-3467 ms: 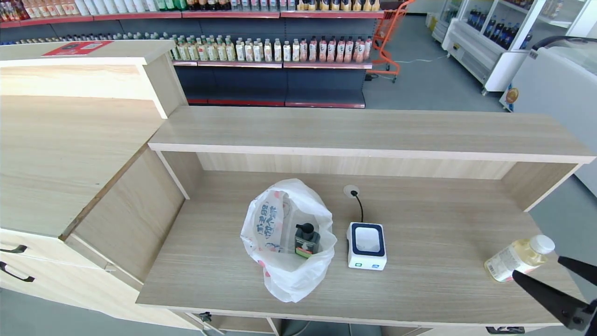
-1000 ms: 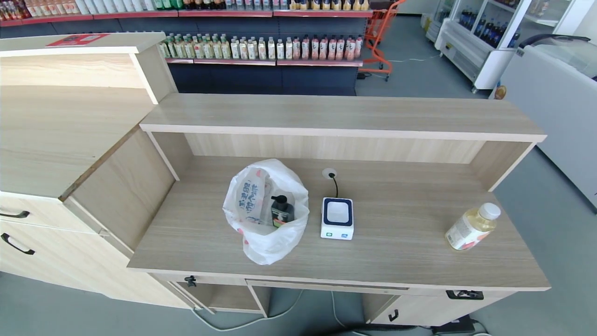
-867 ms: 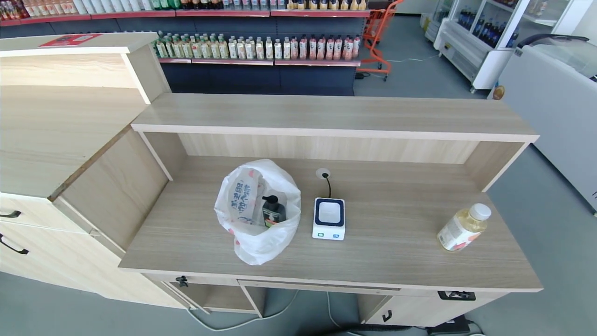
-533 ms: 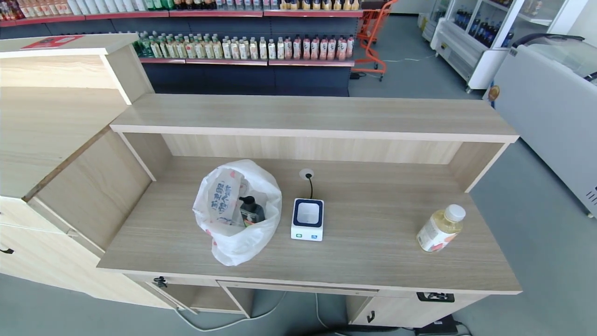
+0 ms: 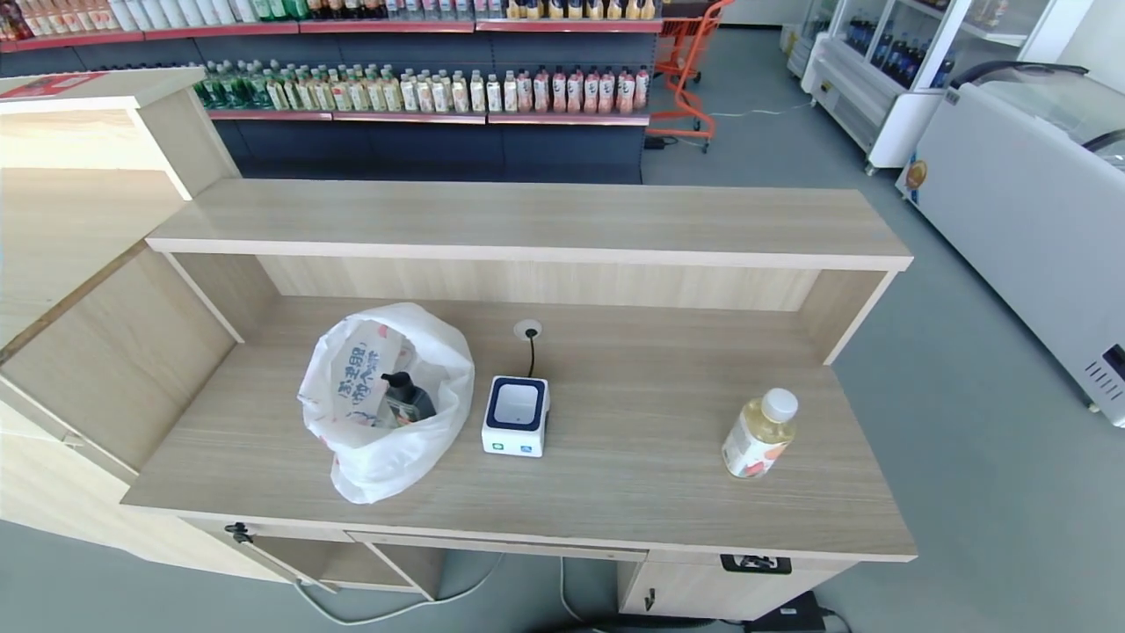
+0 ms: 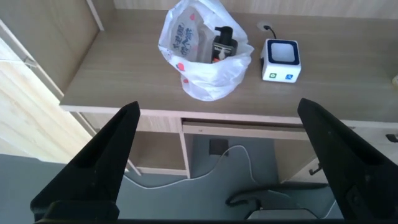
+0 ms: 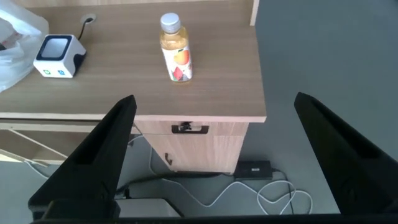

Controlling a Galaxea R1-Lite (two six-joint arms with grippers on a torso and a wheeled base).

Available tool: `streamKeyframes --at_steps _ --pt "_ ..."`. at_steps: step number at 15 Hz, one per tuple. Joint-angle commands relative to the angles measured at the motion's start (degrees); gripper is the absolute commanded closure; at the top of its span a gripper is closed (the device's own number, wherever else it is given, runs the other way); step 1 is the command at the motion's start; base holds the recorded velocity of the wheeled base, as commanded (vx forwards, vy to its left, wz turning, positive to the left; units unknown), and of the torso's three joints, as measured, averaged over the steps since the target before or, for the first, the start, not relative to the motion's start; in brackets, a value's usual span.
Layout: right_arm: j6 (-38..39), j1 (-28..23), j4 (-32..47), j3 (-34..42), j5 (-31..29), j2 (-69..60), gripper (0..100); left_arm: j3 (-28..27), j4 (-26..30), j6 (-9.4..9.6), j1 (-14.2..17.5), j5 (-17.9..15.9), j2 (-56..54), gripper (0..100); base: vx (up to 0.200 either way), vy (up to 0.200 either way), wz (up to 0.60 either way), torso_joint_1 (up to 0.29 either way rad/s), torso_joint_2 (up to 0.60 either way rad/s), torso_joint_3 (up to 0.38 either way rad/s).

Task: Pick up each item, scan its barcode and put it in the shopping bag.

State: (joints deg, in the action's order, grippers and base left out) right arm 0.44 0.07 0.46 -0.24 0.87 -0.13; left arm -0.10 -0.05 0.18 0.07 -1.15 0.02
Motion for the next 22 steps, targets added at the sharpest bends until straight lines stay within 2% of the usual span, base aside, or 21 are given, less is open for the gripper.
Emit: streamKeyframes --at_steps 1,4,6,7,8,10,13,16,18,21,22 --pt "0.0 0.0 0.0 0.0 0.0 0.1 0 0.0 0.0 -0.09 0.0 0.0 0.0 0 0.000 -0.200 0.00 0.007 0.00 0.002" --pt "0.0 0.0 -0.6 -0.6 0.5 0.1 0 0.0 0.0 -0.36 0.0 0.0 0.0 0 0.000 0.000 0.00 0.000 0.00 0.000" --pt "1.1 1.9 4.3 -23.2 1.6 25.1 0 0.0 0.0 -0.36 0.0 0.0 0.0 0 0.000 0.000 0.00 0.000 0.00 0.000" --pt "1.7 1.8 5.2 -31.1 1.3 35.6 0 0.0 0.0 -0.36 0.0 0.0 0.0 0 0.000 0.000 0.00 0.000 0.00 0.000" --pt "1.8 1.2 5.8 -33.5 0.9 43.7 0 0.0 0.0 -0.36 0.0 0.0 0.0 0 0.000 0.000 0.00 0.000 0.00 0.000" --pt "1.4 0.4 5.8 -30.0 0.5 53.6 0 0.0 0.0 -0.36 0.0 0.0 0.0 0 0.000 0.000 0.00 0.000 0.00 0.000" --pt "1.1 3.0 3.0 -23.8 -1.7 67.7 0 0.0 0.0 -0.36 0.0 0.1 0.0 0 0.000 0.000 0.00 0.000 0.00 0.000" --pt "0.0 4.2 -16.6 -18.3 -5.4 84.4 0 0.0 0.0 -0.36 -0.1 0.1 0.0 0 0.000 0.000 0.00 0.000 0.00 0.000" --pt "-1.7 4.9 -21.6 -18.5 -5.7 90.5 0 0.0 0.0 -0.36 0.0 0.0 0.0 0 0.000 0.000 0.00 0.000 0.00 0.000" --pt "-1.3 11.7 -33.9 -18.5 -4.5 100.9 0 0.0 0.0 -0.36 0.0 0.0 0.0 0 0.000 0.000 0.00 0.000 0.00 0.000" --pt "-1.4 12.5 -36.0 -18.7 -4.5 102.3 0 0.0 0.0 -0.36 0.0 0.0 0.0 0 0.000 0.000 0.00 0.000 0.00 0.000"
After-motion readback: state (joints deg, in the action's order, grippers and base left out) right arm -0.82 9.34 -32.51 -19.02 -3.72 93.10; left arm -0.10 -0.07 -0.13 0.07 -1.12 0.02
